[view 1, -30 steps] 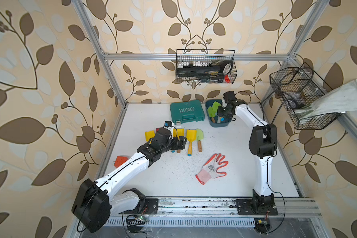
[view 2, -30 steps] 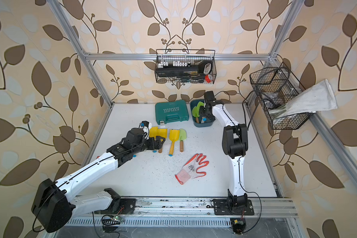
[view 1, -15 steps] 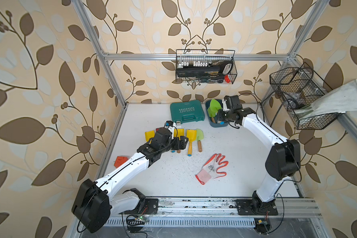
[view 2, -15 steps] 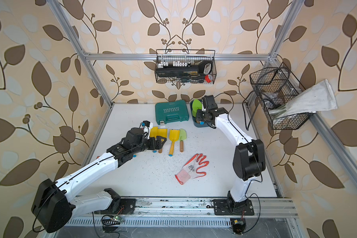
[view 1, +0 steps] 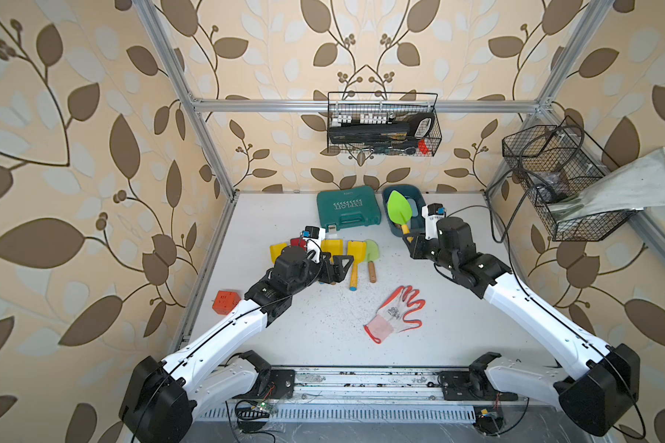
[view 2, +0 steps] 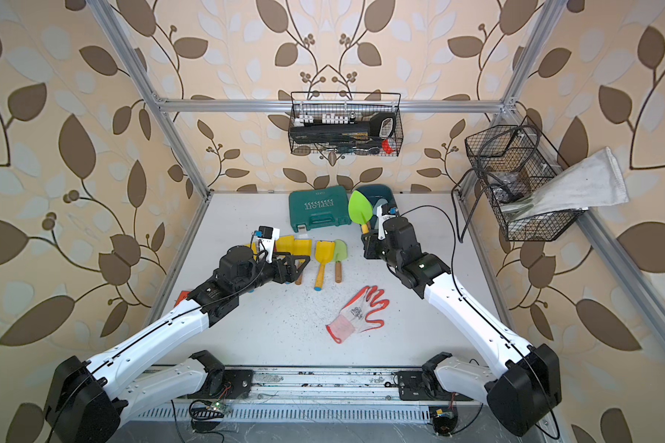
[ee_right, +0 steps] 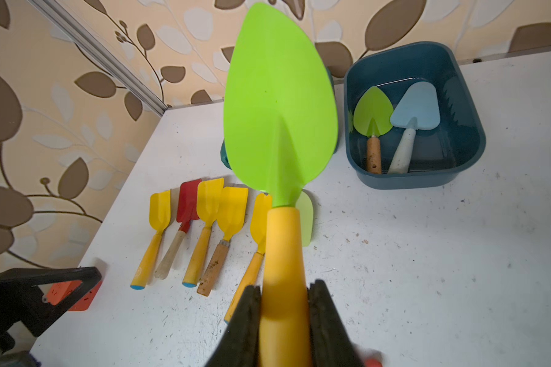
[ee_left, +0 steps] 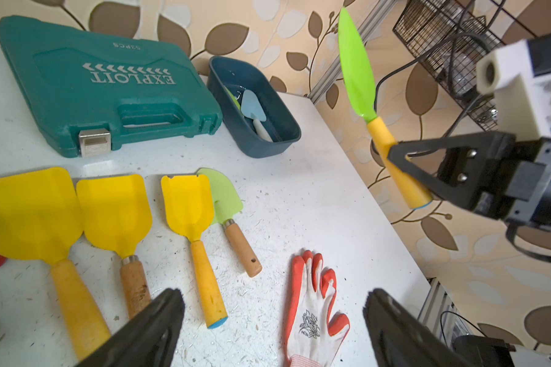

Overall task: Take the shovel out of the storage box
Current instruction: Place the shovel at the center of the board.

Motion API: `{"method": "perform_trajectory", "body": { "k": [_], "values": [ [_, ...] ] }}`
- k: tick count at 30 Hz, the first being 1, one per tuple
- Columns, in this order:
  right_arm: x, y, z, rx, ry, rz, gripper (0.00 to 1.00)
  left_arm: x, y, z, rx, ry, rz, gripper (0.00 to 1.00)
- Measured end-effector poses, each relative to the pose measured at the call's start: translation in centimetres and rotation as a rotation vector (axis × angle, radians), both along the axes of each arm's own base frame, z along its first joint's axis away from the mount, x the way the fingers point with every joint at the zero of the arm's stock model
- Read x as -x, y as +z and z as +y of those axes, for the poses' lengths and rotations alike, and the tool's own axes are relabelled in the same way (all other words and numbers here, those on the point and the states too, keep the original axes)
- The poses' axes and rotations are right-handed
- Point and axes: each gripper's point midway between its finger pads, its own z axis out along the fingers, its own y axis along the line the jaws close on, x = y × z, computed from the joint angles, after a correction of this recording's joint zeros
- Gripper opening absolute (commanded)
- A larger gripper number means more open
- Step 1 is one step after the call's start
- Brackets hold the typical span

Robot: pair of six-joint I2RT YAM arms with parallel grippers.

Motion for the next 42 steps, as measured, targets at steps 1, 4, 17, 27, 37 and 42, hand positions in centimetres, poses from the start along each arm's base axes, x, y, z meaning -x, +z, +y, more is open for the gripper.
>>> {"method": "perform_trajectory", "body": {
  "k": [1, 4, 17, 27, 37, 42],
  "values": [
    [0.4, -0.3, 0.0, -0.006, 0.003, 0.000, 0.05, 0.0, 0.3, -0.1, 0.007, -0.004, -0.008, 0.92],
    [1.3, -0.8, 0.0, -0.022, 0.008, -0.006, 0.05, -0.1, 0.7, -0.3, 0.015, -0.011, -0.009, 0.89],
    [2.8, 0.2, 0.3, -0.085, 0.030, -0.080, 0.05, -3.5, 3.2, -2.8, 0.150, 0.038, 0.115, 0.73],
    [3.1, -0.1, 1.8, -0.090, 0.076, -0.074, 0.05, -6.0, 3.9, -5.5, 0.218, 0.006, 0.155, 0.65],
    [3.4, -0.2, 2.9, -0.097, 0.109, -0.072, 0.05, -7.5, 5.1, -8.9, 0.282, -0.072, 0.147, 0.56],
    [3.5, -0.5, 3.3, -0.098, 0.124, -0.064, 0.05, -7.7, 5.4, -9.9, 0.287, -0.097, 0.148, 0.49]
  ]
}}
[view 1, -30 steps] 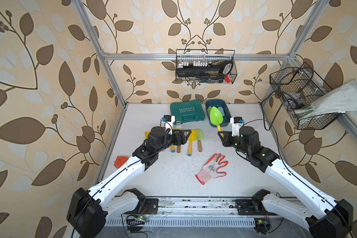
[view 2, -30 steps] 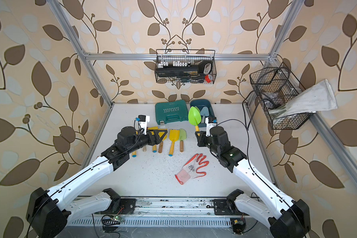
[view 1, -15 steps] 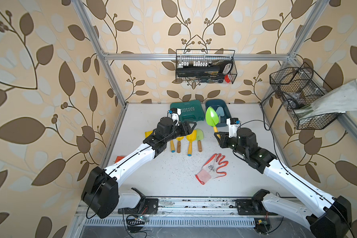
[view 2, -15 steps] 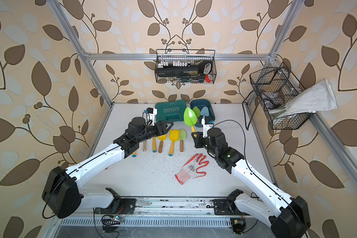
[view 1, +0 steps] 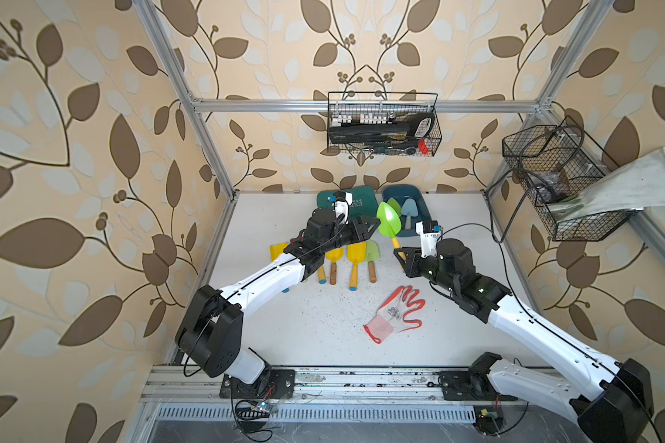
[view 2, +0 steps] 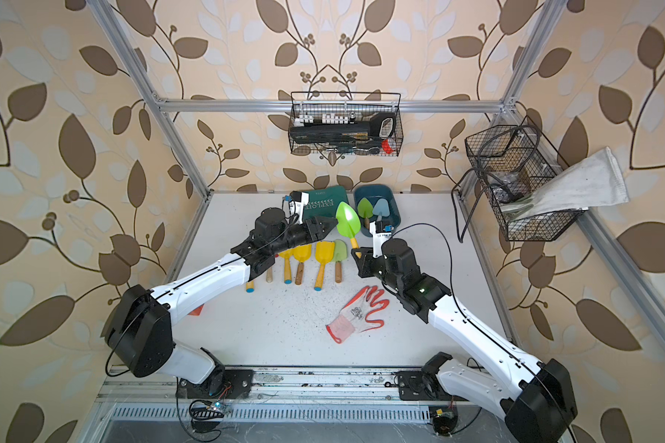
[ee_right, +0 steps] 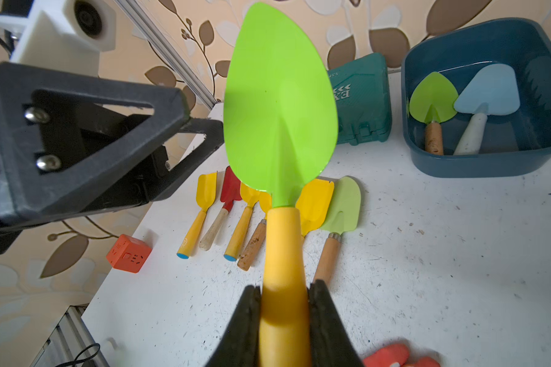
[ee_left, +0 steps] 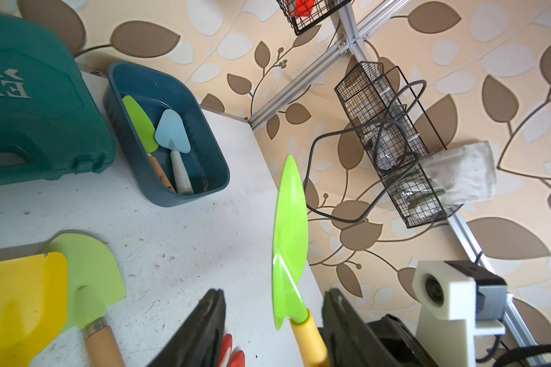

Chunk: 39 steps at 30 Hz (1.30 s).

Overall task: Take the shovel out of the storage box
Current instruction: Place the shovel at the center of the board.

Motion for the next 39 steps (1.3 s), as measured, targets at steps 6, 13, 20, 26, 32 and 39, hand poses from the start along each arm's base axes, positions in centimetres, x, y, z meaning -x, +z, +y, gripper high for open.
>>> {"method": "perform_trajectory", "body": {
  "k": [6, 13, 20, 26, 32, 39],
  "values": [
    [0.2, 0.1, 0.4, -0.004, 0.012, -0.005, 0.05, -0.7, 0.5, -1.1, 0.008, -0.013, 0.000, 0.39],
    [0.3, 0.1, 0.6, -0.004, 0.020, -0.004, 0.05, -0.9, 0.1, -1.6, -0.002, -0.029, 0.017, 0.22],
    [0.3, 0.1, 0.6, 0.001, 0.019, -0.005, 0.38, -1.2, -0.3, -1.7, -0.042, -0.033, 0.018, 0.00],
    [0.0, -0.6, 0.0, 0.033, -0.015, 0.012, 0.56, -1.5, -1.3, -1.3, -0.113, -0.017, 0.032, 0.00],
    [-0.6, -1.4, -1.5, 0.070, -0.081, 0.035, 0.58, -1.5, -2.2, -1.3, -0.192, -0.036, 0.038, 0.00],
    [-2.6, -3.5, -4.8, 0.076, -0.196, 0.117, 0.58, -2.6, -4.8, -2.5, -0.274, -0.099, 0.063, 0.00]
  ]
}}
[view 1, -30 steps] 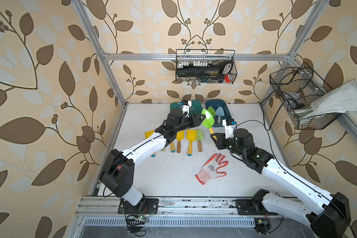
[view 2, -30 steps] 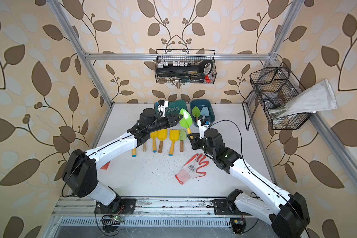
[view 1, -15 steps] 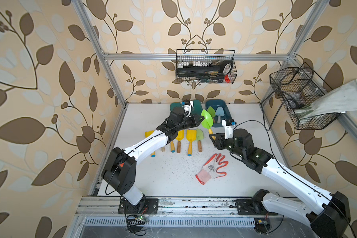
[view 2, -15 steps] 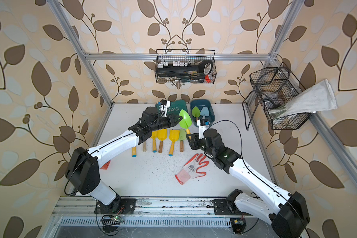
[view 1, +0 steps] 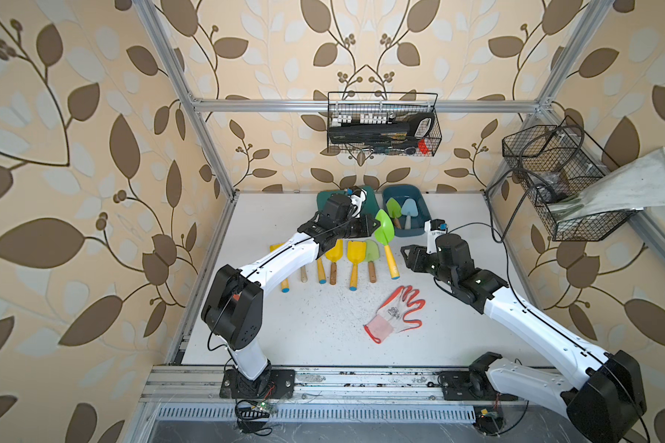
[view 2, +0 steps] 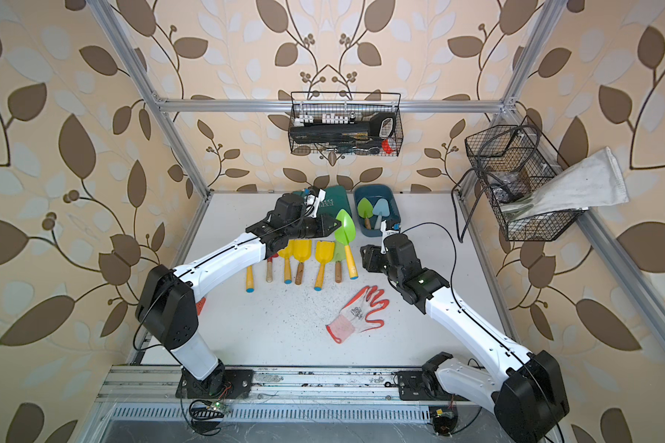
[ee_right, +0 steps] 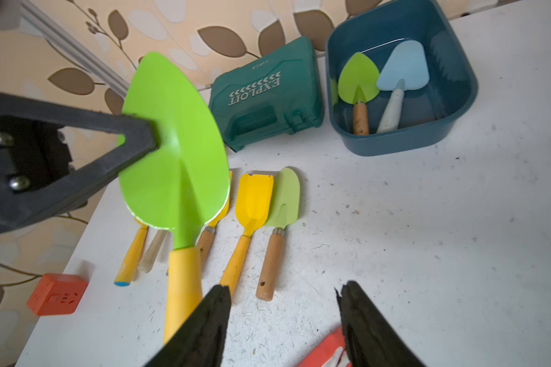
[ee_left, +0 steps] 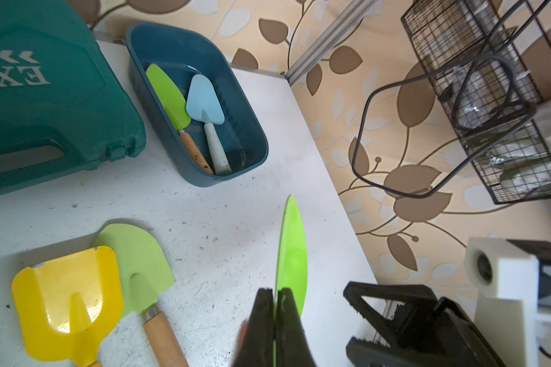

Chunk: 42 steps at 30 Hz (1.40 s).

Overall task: Take the shovel out of the storage box
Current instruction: Place the shovel at the center of the board.

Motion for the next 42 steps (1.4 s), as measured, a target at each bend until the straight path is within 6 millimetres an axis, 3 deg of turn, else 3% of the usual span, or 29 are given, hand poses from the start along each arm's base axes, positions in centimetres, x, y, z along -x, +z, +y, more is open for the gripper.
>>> {"method": "perform_trajectory", "body": {
  "k": [9, 14, 26, 35, 42],
  "values": [
    [0.3, 1.8, -1.2, -0.041, -0.032, -0.043, 0.57, -1.0, -6.6, -1.7, -0.105, -0.083, 0.095, 0.00],
    [0.3, 2.3, -1.5, -0.057, -0.044, -0.058, 0.57, -1.7, -9.2, -2.5, -0.145, -0.112, 0.145, 0.00],
    [0.6, 1.7, -1.7, -0.058, -0.048, -0.052, 0.58, -3.4, -11.6, -4.0, -0.176, -0.127, 0.198, 0.00],
    [0.7, 1.8, -1.8, -0.064, -0.051, -0.059, 0.58, -3.4, -15.4, -4.0, -0.229, -0.132, 0.279, 0.00],
    [0.6, 1.9, -1.8, -0.067, -0.055, -0.058, 0.58, -3.7, -15.8, -4.2, -0.244, -0.136, 0.280, 0.00]
  ]
}}
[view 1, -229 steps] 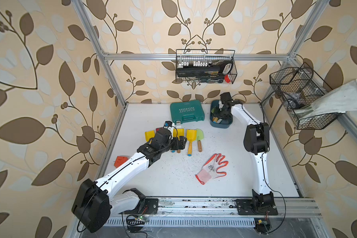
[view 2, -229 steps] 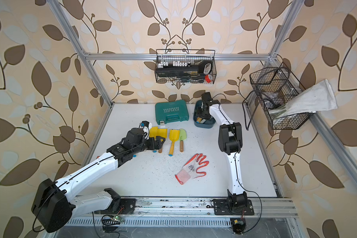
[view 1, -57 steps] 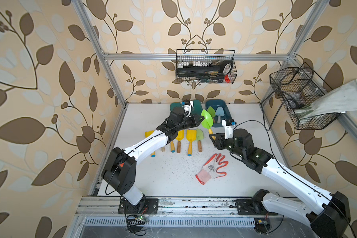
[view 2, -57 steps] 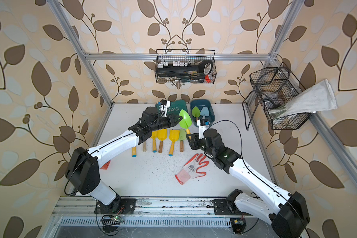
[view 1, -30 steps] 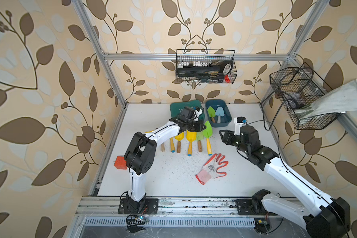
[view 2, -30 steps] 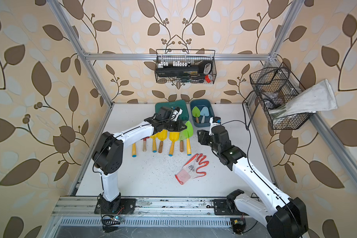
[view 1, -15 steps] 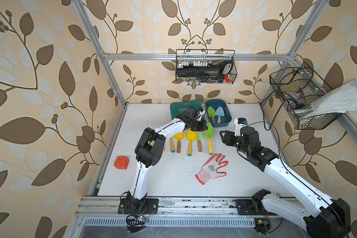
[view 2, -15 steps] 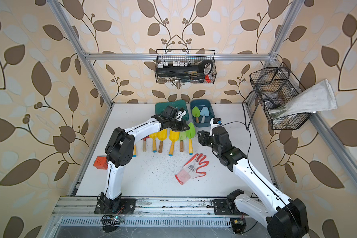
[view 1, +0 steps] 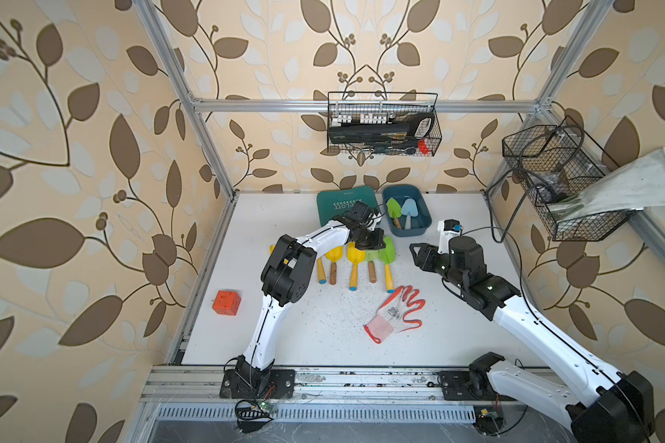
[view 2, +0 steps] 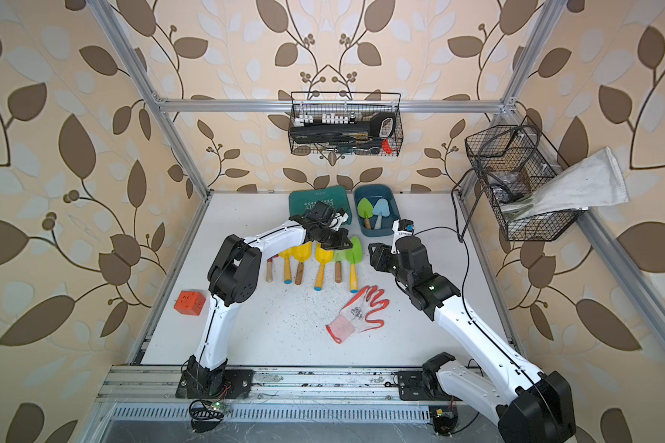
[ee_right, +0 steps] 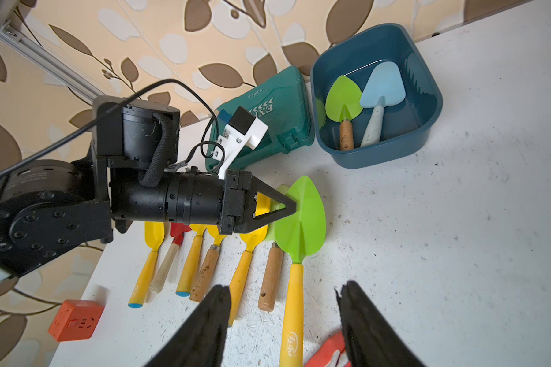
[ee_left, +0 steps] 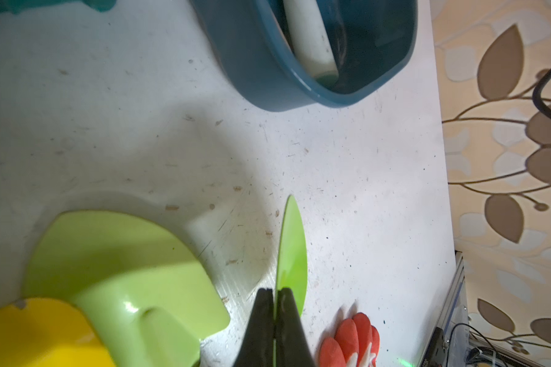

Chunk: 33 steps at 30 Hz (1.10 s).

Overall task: Take the shovel out of the storage box
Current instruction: Place the shovel at the center of the board.

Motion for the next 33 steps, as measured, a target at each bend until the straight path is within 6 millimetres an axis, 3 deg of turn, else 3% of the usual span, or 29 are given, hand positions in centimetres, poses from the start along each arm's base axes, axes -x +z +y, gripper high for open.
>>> {"method": "perform_trajectory", "body": {
  "k": [21, 23, 28, 33],
  "values": [
    [-0.1, 0.0, -0.1, -0.004, -0.006, 0.001, 0.58, -1.2, -2.7, -0.4, -0.054, 0.011, 0.034, 0.02],
    [-0.1, 0.0, -0.1, -0.004, -0.006, 0.001, 0.58, -1.3, -2.5, -0.4, -0.055, 0.013, 0.032, 0.07],
    [-0.1, 0.0, -0.2, -0.005, -0.010, 0.001, 0.58, -1.7, -1.9, -0.4, -0.059, 0.024, 0.020, 0.34],
    [-0.1, 0.0, -0.3, -0.007, -0.012, 0.001, 0.58, -1.8, -1.6, -0.4, -0.062, 0.022, 0.019, 0.38]
  ]
}}
